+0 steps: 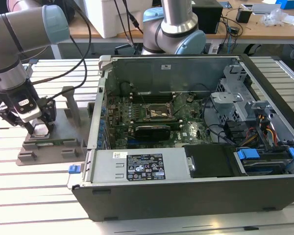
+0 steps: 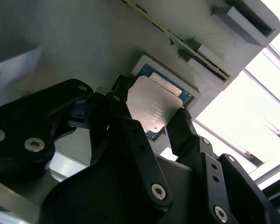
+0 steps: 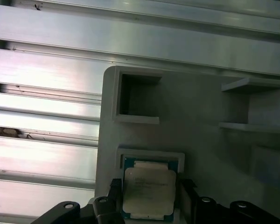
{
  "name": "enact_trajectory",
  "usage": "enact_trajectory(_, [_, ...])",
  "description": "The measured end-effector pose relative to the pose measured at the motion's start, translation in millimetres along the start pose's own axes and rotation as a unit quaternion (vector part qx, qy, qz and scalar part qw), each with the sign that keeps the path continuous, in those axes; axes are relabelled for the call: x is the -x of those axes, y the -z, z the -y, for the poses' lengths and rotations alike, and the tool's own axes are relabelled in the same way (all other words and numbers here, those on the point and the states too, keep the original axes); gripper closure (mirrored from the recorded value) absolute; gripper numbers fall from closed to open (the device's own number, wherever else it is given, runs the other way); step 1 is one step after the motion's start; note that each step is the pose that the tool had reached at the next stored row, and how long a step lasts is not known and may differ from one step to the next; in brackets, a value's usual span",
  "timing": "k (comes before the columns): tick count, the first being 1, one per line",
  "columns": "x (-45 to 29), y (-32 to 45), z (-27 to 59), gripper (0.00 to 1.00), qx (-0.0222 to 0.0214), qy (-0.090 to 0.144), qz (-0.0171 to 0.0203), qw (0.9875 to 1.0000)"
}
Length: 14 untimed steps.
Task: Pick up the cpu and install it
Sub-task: 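Pick up the cpu and move it towards the insertion slot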
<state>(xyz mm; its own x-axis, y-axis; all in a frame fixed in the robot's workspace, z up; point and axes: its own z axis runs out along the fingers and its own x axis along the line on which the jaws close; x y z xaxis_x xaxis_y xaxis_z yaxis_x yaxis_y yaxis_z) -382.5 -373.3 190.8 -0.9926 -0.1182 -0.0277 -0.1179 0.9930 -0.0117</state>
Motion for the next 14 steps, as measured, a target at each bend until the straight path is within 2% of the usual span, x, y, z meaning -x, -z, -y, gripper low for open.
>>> enact_trajectory(14, [-0.7, -1.9, -2.6, 0.4, 0.0004, 0.0, 0.0, 1.0])
